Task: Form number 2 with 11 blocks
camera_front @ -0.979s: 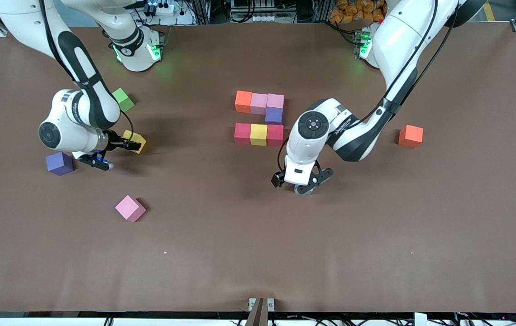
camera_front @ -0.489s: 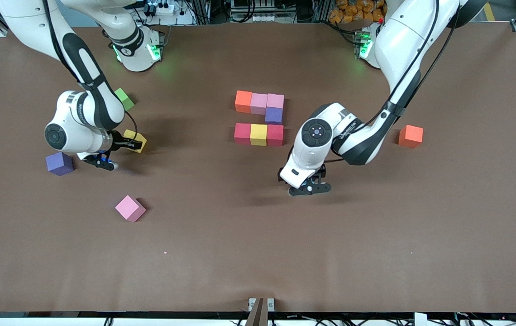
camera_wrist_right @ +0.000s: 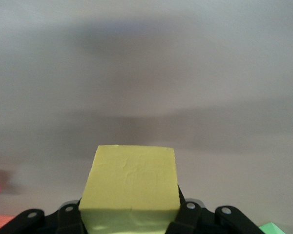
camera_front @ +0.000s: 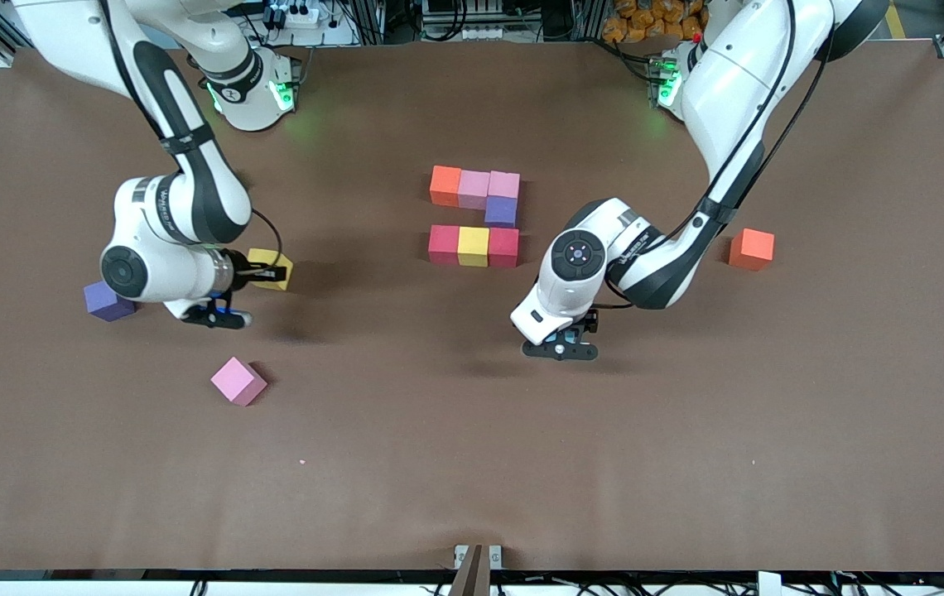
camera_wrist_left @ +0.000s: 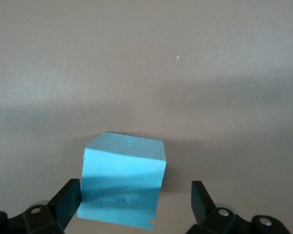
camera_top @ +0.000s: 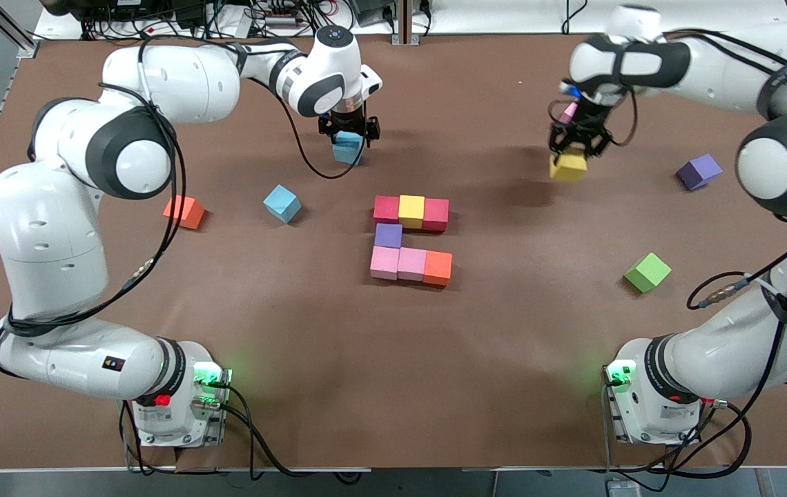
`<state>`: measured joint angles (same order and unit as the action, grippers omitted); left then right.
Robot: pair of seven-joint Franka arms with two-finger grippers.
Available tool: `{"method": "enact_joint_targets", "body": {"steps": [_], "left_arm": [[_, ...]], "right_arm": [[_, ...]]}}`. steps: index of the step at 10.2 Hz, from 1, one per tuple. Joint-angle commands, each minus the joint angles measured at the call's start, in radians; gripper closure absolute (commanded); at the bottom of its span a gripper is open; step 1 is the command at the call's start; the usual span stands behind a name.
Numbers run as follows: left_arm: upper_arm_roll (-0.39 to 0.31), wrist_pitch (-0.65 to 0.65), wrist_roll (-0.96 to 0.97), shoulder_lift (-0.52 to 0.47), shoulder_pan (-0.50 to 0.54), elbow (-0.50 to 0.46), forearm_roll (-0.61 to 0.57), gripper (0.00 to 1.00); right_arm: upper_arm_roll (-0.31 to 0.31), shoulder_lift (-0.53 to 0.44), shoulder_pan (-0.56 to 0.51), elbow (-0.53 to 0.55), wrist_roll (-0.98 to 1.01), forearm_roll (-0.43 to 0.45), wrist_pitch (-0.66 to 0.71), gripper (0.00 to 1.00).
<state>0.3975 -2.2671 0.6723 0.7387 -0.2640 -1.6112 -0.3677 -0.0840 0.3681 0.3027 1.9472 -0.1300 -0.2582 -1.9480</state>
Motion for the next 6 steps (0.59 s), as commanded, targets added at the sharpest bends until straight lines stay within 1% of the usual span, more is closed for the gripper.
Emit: {"method": "enact_joint_targets", "body": {"steps": [1, 3, 4, 5, 6], "left_arm": [[-0.011, 0.011, -0.052, 0.008, -0.001, 0.008, -0.025, 0.00], [-0.017, 0.011, -0.053, 0.011, -0.001, 0.008, -0.027, 0.00], [-0.017, 0.009, -0.053, 0.021, -0.001, 0.008, -0.027, 0.00], [-0.017, 0.005, -0.051, 0.034, -0.001, 0.011, -0.027, 0.00], [-0.020, 0.003, -0.051, 0.045, -0.001, 0.013, -0.024, 0.00]], "right_arm": [[-0.005, 0.173, 0.113, -0.250, 0.010, -0.015, 0.070, 0.88], [-0.005, 0.277, 0.170, -0.400, 0.001, -0.019, 0.101, 0.87], [-0.005, 0.317, 0.193, -0.445, -0.025, -0.047, 0.104, 0.87], [-0.006, 0.351, 0.213, -0.471, -0.092, -0.088, 0.109, 0.87], [-0.006, 0.382, 0.251, -0.511, -0.141, -0.090, 0.110, 0.87]]}}
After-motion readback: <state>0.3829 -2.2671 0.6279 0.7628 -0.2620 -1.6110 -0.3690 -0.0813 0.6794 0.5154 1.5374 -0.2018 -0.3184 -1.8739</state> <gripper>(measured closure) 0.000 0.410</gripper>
